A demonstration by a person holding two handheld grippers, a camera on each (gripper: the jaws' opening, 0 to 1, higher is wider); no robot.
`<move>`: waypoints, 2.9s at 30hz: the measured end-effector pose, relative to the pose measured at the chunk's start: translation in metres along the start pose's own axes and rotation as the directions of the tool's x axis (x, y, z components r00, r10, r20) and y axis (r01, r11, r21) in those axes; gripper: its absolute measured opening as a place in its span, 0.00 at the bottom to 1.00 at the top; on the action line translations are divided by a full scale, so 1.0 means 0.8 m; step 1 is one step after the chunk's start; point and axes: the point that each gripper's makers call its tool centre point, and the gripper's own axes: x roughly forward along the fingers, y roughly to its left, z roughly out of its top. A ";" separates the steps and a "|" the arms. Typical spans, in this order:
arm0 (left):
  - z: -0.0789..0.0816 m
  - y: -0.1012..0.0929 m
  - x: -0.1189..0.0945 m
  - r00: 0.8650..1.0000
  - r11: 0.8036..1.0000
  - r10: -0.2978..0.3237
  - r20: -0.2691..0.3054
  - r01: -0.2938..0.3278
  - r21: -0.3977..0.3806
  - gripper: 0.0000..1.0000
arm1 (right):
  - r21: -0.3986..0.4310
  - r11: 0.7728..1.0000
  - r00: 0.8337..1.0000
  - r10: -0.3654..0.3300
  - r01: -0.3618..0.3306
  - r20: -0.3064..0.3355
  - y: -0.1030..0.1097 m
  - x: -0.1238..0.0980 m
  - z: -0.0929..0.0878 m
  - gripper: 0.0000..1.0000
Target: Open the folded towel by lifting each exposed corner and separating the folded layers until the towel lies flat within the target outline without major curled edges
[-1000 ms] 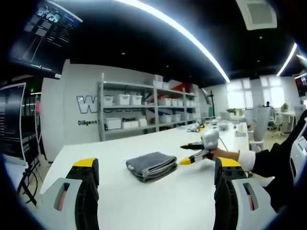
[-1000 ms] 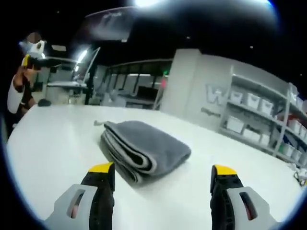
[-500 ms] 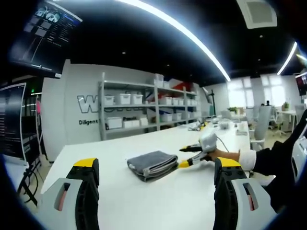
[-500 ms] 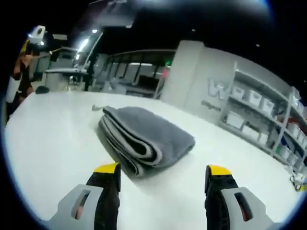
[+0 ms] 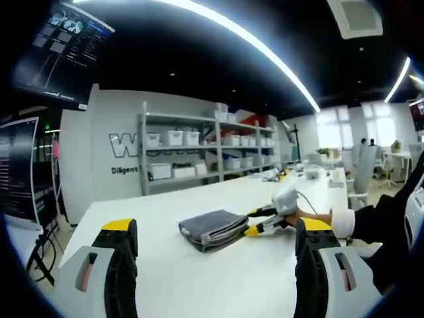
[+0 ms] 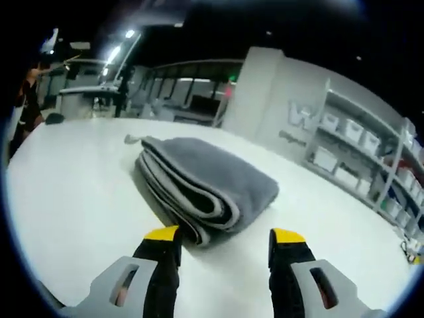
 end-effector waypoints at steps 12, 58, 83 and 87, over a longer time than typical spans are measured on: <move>-0.009 -0.004 0.002 1.000 1.000 -0.010 -0.023 0.010 0.001 0.96 | 0.073 0.997 1.000 0.015 -0.015 0.006 0.004 0.010 0.004 0.42; -0.017 0.005 0.000 0.999 1.000 0.007 -0.049 -0.007 0.001 0.94 | 0.207 0.971 0.992 0.122 -0.122 0.010 0.037 0.019 0.006 0.07; -0.023 -0.003 0.010 0.998 0.999 -0.027 -0.062 0.029 0.017 0.94 | 0.175 0.965 0.981 0.193 -0.194 0.023 0.055 0.016 0.011 0.02; -0.023 0.000 0.009 0.998 1.000 -0.023 -0.064 0.024 0.017 0.94 | 0.157 0.966 0.978 0.205 -0.206 0.024 0.058 0.016 0.011 0.02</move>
